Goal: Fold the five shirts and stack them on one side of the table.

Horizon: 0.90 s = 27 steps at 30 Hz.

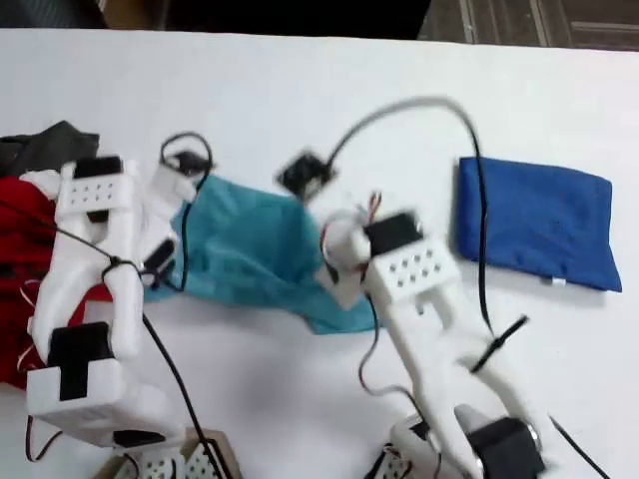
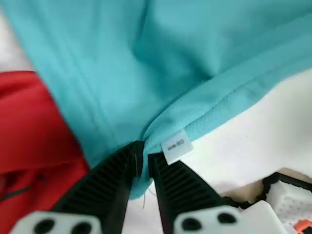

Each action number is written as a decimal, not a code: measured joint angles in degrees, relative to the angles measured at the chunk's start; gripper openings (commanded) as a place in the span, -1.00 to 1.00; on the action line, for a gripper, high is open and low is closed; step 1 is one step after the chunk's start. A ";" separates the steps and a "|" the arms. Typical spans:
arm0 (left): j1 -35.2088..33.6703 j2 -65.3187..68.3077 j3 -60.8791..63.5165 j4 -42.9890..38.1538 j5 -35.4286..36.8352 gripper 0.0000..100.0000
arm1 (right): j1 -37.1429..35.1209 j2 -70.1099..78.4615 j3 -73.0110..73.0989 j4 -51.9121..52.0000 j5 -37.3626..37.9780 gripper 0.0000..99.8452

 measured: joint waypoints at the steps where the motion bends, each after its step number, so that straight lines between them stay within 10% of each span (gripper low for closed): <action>1: 0.00 0.00 1.85 -1.49 0.00 -0.95 | 0.00 -1.58 3.69 -1.41 0.00 -0.95; 7: -1.76 0.00 8.53 -9.76 0.00 -0.95 | -0.09 -8.35 14.42 -7.21 0.00 -0.91; 14: -4.57 0.00 9.05 -16.35 2.81 -0.95 | 0.62 -15.30 5.10 2.46 4.13 -0.38; 21: -4.75 0.00 9.05 -16.79 3.60 -0.95 | 15.47 -14.59 0.09 1.76 2.02 -0.49; 27: -4.75 0.00 11.08 -20.22 6.24 -0.95 | 14.15 -0.26 6.59 -8.70 1.85 -0.49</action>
